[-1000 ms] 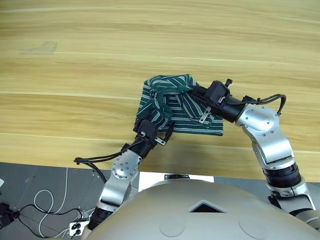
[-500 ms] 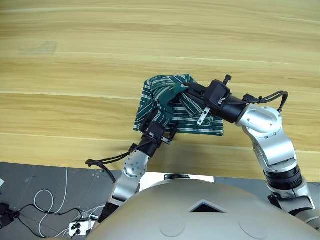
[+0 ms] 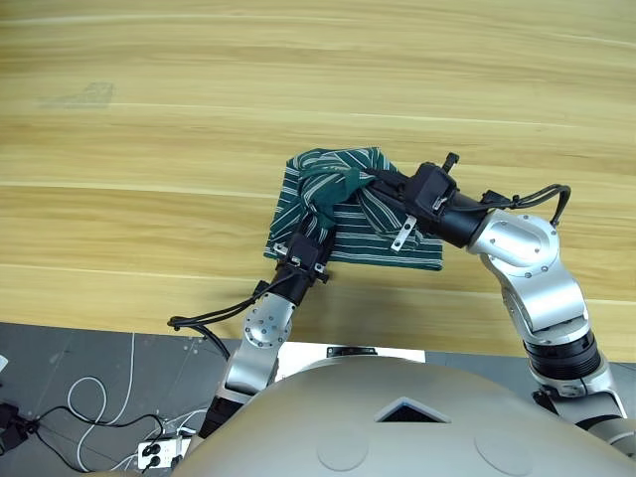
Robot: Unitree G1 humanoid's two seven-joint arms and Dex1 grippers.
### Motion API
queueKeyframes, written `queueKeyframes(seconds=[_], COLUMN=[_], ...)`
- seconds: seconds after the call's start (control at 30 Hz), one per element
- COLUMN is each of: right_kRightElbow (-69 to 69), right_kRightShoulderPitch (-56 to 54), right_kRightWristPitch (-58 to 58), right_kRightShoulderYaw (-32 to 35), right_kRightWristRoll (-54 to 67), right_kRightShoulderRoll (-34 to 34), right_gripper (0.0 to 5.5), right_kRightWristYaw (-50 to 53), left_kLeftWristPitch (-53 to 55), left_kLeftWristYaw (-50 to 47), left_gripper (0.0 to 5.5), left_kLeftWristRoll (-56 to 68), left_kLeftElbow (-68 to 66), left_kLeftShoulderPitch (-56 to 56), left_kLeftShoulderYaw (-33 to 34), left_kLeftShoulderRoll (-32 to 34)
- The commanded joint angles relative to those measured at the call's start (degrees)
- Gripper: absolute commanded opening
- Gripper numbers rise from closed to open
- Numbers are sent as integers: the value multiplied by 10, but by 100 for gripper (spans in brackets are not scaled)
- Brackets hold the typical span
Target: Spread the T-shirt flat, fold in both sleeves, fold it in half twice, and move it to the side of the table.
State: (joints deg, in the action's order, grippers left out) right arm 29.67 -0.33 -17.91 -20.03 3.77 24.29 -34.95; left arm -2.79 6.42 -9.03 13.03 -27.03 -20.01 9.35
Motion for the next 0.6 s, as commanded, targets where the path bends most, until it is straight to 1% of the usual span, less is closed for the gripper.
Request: queueKeyframes(seconds=[0.03, 0.17, 0.23, 0.33, 0.4, 0.5, 0.57, 0.6], right_kRightElbow=[0, -11, -20, -43, -63, -81, -93, -102], right_kRightShoulderPitch=[-3, -8, -10, -12, -11, -12, -16, -20], right_kRightWristPitch=[-3, 0, 4, 11, 18, 29, 36, 41], right_kRightShoulderYaw=[-4, -3, 0, 4, 9, 18, 39, 55], right_kRightWristRoll=[-3, -4, -5, -7, -9, -8, 0, 5], right_kRightShoulderRoll=[-1, -2, -2, -2, -3, -2, 0, -1], right_gripper=[0, 0, 0, 0, 0, 0, 0, 0], right_kRightWristYaw=[1, 2, 3, 5, 7, 9, 12, 15], left_kLeftWristPitch=[0, -3, -5, -6, -1, 18, 44, 58], left_kLeftWristYaw=[1, 6, 12, 23, 33, 53, 72, 81], left_gripper=[154, 89, 43, 3, 1, 1, 1, 1], left_kLeftWristRoll=[-8, -7, -7, -7, 3, 41, 85, 110], left_kLeftElbow=[-7, -4, -2, 11, 27, 65, 112, 132], left_kLeftShoulderPitch=[4, 10, 16, 24, 28, 35, 56, 79], left_kLeftShoulderYaw=[1, 2, 3, 9, 18, 52, 100, 136], left_kLeftShoulderRoll=[2, 5, 10, 22, 29, 39, 53, 67])
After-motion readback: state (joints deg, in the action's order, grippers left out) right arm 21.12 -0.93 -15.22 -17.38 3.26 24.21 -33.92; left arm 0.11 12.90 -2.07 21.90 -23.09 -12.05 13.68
